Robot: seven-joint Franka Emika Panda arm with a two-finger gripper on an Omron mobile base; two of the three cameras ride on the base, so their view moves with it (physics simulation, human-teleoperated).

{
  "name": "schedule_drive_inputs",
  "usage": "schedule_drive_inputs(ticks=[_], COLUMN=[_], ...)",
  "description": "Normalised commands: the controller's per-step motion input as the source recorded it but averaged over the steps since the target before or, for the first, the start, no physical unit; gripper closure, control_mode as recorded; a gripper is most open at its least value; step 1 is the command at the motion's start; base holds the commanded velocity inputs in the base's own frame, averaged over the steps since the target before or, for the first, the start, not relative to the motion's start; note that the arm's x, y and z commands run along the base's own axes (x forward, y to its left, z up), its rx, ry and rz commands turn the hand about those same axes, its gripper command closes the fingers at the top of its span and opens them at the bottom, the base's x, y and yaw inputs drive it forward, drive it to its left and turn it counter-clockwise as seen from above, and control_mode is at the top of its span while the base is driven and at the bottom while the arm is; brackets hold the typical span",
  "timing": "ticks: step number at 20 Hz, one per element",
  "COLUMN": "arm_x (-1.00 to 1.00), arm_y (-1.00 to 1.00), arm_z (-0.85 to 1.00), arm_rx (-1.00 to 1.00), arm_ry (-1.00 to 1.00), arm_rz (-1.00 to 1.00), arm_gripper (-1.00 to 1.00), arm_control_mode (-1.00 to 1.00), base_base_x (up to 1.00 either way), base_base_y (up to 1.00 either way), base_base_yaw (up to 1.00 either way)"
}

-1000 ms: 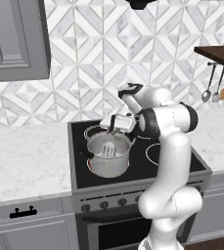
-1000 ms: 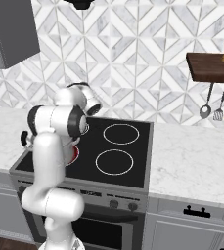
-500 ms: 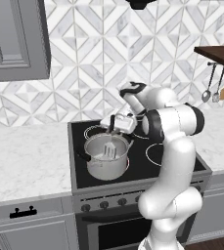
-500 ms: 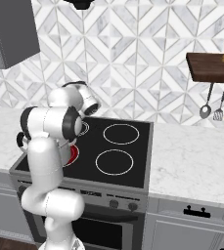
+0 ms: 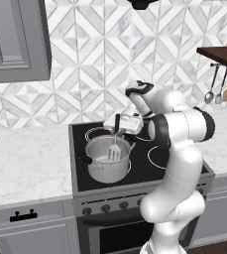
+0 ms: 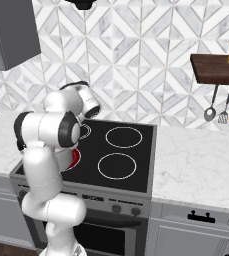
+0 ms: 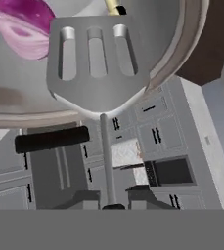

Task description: Put the mushroom and onion in the pot. Retrieve the spatula and lightly stir the vegetables in the pot.

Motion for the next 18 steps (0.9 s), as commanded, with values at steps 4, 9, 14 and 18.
schedule_drive_inputs(ticks=[4, 9, 14, 18], arm_x=[-0.29, 0.25, 0.84, 0.53], arm_y=[0.10, 0.05, 0.00, 0.01], arm_z=[-0.22, -0.61, -0.31, -0.03], arm_rx=[0.00, 0.00, 0.00, -0.01], arm_ry=[0.07, -0.08, -0.24, -0.34], arm_rz=[0.01, 0.01, 0.01, 0.11], arm_gripper=[1.00, 1.00, 1.00, 1.00], arm_control_mode=[-1.00, -1.00, -1.00, -1.00], base_base_x=[0.00, 0.00, 0.00, 0.00], base_base_y=[0.00, 0.00, 0.00, 0.00], base_base_yaw=[0.00, 0.00, 0.00, 0.00])
